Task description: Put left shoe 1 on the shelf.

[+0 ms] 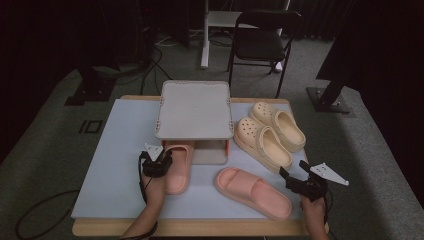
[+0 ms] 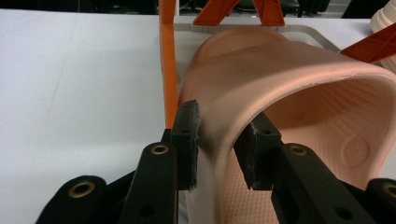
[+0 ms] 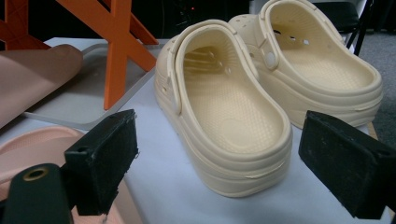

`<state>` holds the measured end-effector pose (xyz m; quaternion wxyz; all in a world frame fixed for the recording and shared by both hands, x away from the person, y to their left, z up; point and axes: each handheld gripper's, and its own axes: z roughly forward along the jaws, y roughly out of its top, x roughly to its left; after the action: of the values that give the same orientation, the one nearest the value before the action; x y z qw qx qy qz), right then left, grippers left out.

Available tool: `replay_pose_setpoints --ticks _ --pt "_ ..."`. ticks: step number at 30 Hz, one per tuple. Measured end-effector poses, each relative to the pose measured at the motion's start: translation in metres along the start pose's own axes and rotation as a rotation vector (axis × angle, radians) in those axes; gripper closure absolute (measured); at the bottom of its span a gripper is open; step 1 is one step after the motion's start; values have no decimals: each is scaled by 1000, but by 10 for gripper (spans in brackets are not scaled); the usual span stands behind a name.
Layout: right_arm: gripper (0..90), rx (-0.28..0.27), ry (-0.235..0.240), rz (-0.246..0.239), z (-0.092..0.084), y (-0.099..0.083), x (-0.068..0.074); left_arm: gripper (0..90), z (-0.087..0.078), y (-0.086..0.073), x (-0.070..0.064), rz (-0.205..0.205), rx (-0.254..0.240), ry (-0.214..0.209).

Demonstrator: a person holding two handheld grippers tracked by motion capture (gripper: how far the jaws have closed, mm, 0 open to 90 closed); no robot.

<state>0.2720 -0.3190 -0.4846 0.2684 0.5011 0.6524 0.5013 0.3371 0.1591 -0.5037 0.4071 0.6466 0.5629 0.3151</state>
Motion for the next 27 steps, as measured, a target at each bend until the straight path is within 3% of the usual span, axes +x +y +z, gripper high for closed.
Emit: replay_pose_setpoints --ticks 3,5,6,7,11,14,17,27 --pt "111 1 0 -3 0 0 0 642 -2 1 2 -26 -3 -5" --pt "111 1 1 -4 0 0 1 589 -3 2 3 -22 -5 -3" --pt "111 1 2 -3 0 0 1 589 -6 3 4 -30 -13 -17" --pt "111 2 4 -3 0 0 1 518 -8 4 4 -33 -18 -24" --pt "111 0 6 -4 0 1 2 455 -18 7 8 -9 4 -87" --pt "111 3 8 -4 1 0 3 447 -25 7 10 10 10 -125" --pt "111 4 9 -6 0 0 3 447 -34 6 15 3 -1 -165" --pt "111 3 11 -13 0 0 5 446 -68 -7 27 20 -10 -216"
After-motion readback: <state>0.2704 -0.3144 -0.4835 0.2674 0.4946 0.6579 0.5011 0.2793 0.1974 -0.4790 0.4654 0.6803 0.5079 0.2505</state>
